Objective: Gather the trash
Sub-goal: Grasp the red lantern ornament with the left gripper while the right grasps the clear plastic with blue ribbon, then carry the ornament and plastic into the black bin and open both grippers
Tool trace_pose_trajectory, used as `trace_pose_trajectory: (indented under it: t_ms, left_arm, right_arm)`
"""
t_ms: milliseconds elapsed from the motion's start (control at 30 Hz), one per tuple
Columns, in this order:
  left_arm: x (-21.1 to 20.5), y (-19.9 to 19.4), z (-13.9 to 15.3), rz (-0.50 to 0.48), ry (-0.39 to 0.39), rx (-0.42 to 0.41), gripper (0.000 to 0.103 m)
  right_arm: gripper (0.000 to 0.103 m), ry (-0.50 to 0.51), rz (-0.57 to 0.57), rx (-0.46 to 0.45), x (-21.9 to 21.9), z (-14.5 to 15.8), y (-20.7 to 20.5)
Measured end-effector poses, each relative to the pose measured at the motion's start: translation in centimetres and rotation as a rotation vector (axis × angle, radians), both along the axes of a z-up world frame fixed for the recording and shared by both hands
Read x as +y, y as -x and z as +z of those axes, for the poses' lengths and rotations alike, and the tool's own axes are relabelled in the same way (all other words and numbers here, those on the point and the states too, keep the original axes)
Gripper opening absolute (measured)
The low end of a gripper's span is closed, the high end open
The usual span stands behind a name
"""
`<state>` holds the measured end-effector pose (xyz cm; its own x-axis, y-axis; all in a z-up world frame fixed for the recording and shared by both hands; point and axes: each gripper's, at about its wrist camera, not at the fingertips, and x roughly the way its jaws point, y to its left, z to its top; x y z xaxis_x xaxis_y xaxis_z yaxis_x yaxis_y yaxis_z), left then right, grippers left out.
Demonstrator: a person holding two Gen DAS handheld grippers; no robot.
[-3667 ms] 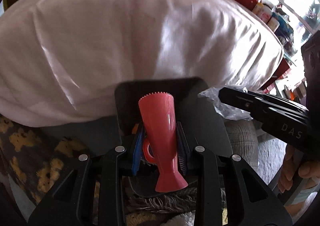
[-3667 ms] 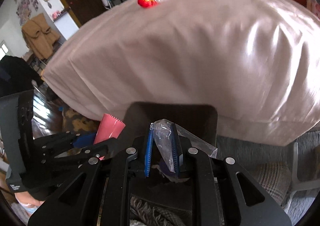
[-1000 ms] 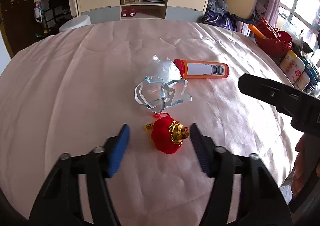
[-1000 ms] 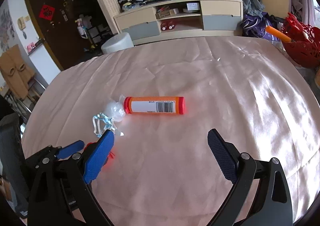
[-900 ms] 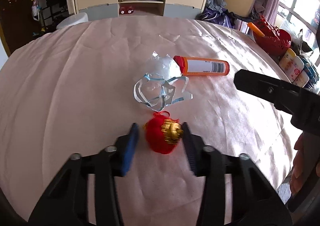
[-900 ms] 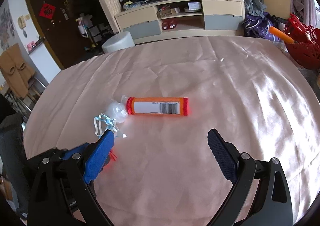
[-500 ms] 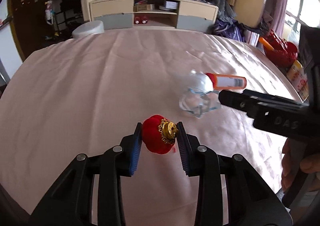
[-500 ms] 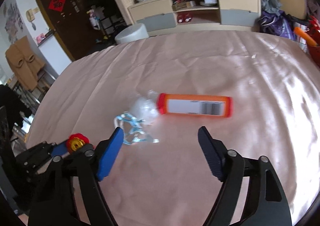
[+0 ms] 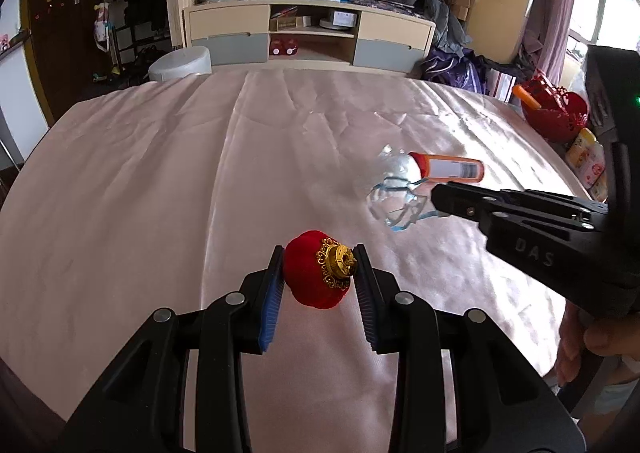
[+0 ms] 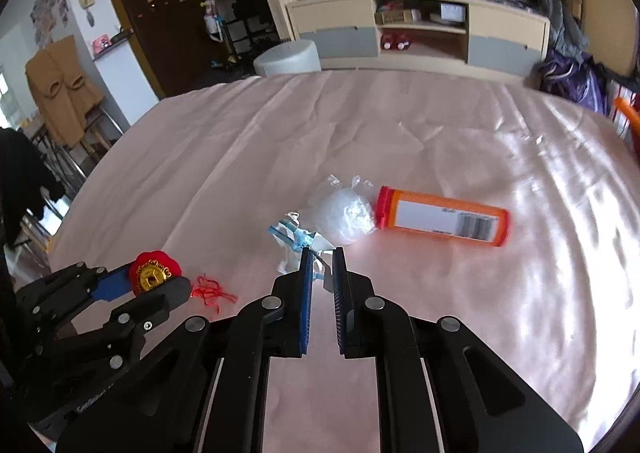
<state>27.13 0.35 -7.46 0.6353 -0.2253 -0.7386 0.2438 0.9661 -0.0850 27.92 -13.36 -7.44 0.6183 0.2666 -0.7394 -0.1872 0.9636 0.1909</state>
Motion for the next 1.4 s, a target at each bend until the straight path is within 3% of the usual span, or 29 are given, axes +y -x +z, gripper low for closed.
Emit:
trace_pose_trajectory:
  t_ms: [333, 667, 1000, 1400]
  left_arm:
    - [-0.8, 6.3, 4.0, -0.021, 0.0, -0.083, 0.032]
    - [-1.2, 14.4, 4.0, -0.071, 0.025, -0.11, 0.032]
    - [-2.2, 20.0, -1.2, -0.132, 0.024, -0.038, 0.032]
    - [-2.0, 22.0, -11.2, -0.134, 0.06, 0.167, 0.032]
  right_arm:
    - [0.011, 0.023, -0.045, -0.107, -3.1, 4.7, 7.3]
    - [0.011, 0.035, -0.038, -0.148, -5.2, 4.2, 16.5]
    - [0.011, 0.047, -0.034, -0.106, -5.3, -0.6, 22.8]
    - [0.011, -0.007, -0.047, 0.098, -4.1, -11.0, 24.3]
